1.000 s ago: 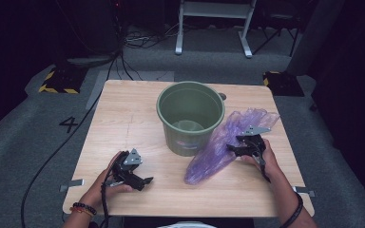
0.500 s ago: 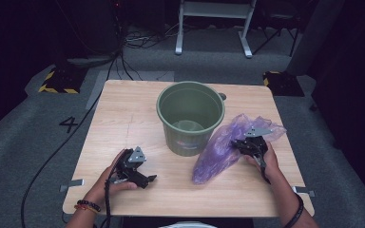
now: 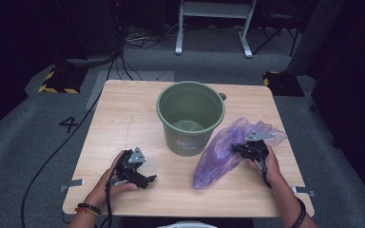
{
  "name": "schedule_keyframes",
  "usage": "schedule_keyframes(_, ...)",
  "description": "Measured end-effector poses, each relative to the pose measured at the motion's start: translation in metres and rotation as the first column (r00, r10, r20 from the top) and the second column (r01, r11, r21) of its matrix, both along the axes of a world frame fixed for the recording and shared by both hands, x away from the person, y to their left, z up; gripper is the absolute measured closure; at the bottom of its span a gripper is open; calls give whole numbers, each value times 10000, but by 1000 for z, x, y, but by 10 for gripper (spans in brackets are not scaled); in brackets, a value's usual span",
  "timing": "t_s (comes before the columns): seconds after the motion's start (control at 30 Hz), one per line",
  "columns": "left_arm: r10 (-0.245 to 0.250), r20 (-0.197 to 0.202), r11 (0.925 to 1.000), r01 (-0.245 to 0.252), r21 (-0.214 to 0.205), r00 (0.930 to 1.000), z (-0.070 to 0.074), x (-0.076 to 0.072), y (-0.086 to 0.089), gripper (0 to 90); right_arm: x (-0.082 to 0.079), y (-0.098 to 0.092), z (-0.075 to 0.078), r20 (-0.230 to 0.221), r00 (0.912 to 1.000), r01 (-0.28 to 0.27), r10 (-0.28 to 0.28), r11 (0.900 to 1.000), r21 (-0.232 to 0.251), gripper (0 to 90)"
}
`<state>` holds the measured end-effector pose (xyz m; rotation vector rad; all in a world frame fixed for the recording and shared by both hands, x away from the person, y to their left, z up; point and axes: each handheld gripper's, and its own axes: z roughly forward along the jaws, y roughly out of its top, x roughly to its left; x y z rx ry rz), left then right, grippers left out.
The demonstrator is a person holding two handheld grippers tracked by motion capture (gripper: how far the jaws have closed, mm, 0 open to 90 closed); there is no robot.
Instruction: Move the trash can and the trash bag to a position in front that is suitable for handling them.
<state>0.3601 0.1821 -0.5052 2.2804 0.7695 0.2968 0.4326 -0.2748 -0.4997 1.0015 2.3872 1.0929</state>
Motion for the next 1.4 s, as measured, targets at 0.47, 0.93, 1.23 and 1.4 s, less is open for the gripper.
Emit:
schedule_keyframes(0.47, 51, -3, 10000, -51, 2, 10000, 0, 0, 0, 3, -19, 7, -1, 215, 9998, 3, -3, 10000, -11, 858)
schedule_keyframes(0.93, 43, -1, 10000, -43, 6, 10000, 0, 0, 0, 3, -27, 11, 12, 1176, 9929, -239, 176, 9983, 524, 253)
schedule_keyframes(1.23, 59, -7, 10000, -59, 3, 10000, 0, -1, 0, 3, -19, 32, 3, 869, 9945, -560, 586, 9979, -322, 186)
schedule_keyframes(1.4, 57, -8, 10000, -57, 7, 10000, 0, -1, 0, 4, -12, 34, -3, 443, 9983, -370, 388, 9985, -408, 190)
